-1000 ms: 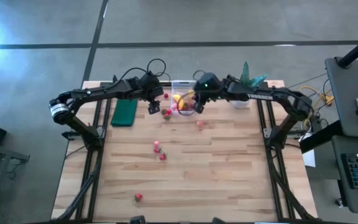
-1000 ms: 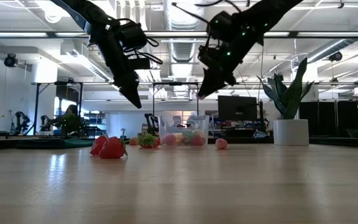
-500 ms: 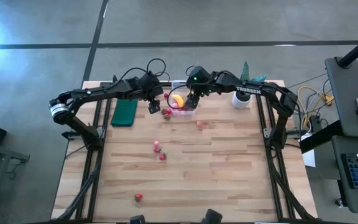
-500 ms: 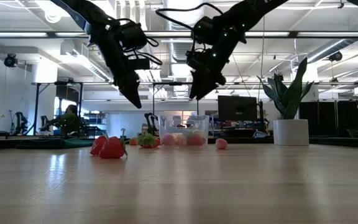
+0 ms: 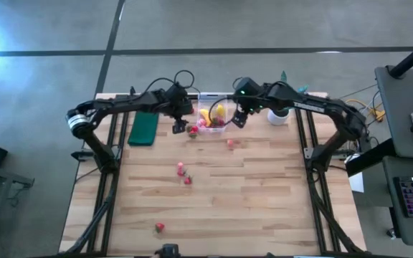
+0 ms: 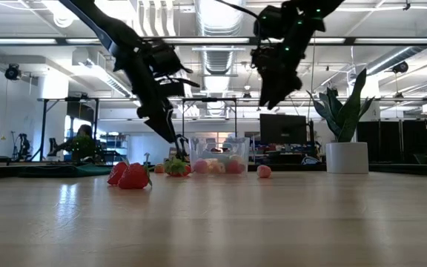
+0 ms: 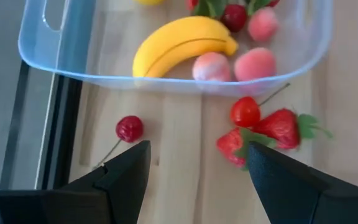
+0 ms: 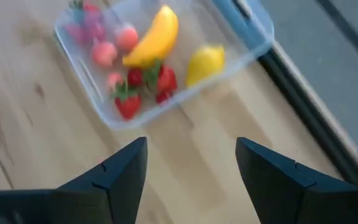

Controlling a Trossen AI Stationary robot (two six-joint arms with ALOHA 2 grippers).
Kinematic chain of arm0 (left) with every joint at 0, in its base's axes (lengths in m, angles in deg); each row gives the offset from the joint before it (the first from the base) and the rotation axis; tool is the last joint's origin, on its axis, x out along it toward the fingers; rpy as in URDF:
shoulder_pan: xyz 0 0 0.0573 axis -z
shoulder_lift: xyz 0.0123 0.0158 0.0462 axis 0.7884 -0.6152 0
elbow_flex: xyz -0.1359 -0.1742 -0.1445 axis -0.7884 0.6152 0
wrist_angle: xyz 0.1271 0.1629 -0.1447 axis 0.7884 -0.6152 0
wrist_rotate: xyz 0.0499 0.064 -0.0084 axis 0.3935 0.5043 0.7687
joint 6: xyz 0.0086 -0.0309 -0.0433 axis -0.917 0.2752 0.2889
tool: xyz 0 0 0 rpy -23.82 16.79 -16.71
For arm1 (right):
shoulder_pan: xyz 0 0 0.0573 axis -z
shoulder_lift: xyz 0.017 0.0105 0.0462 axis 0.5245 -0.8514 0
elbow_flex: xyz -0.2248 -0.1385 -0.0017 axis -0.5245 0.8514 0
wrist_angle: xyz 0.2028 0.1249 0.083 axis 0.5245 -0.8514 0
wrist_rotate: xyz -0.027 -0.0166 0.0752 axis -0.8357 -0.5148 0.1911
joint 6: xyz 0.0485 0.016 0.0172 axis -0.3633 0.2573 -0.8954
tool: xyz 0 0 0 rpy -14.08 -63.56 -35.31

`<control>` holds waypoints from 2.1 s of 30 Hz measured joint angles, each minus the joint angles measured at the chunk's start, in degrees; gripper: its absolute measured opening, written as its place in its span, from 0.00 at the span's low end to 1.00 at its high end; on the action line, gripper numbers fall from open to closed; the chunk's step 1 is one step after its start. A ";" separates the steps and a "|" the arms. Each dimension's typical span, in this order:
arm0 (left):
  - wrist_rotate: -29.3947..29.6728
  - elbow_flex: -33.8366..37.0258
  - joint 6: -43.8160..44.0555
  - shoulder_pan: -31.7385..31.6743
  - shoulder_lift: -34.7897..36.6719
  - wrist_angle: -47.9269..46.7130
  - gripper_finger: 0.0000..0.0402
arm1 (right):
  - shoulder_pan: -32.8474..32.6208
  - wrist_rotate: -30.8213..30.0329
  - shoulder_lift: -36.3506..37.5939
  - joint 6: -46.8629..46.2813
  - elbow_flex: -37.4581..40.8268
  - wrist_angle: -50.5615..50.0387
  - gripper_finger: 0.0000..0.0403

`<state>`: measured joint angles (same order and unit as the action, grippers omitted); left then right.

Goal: Pick and placing Produce into tupperware
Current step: Put the red cherry into the transparent bin

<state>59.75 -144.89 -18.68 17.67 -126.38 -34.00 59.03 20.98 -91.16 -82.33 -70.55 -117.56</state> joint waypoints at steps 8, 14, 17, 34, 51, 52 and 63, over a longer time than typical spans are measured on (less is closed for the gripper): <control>0.11 -5.95 -0.48 -2.02 -5.10 0.23 0.61 | 0.02 -1.42 14.19 -3.88 15.71 1.97 0.59; 0.10 -11.87 -0.64 -3.27 -11.56 -4.86 0.56 | 0.13 -4.29 24.34 -8.43 24.74 4.69 0.59; 0.89 -15.20 -0.64 -3.67 -15.63 -10.03 0.54 | 0.31 -5.30 28.04 -10.04 28.02 5.98 0.59; 5.22 -21.79 -2.47 -4.32 -20.77 -12.27 0.52 | 0.37 -7.00 32.31 -8.12 32.09 11.64 0.59; 2.47 -20.27 -2.53 -4.38 -20.79 -7.97 0.52 | 0.37 -14.12 32.66 2.60 23.85 13.60 0.59; 2.47 -20.25 -2.55 -4.51 -20.79 -7.81 0.52 | 0.37 -14.54 32.66 3.00 23.38 13.60 0.59; 2.12 -20.53 -2.31 -5.42 -23.75 -8.07 0.52 | 0.37 -16.53 32.66 5.73 19.34 13.45 0.57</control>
<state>61.87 -165.42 -20.99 12.26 -150.14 -42.07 59.40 4.46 -58.50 -76.60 -51.21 -104.10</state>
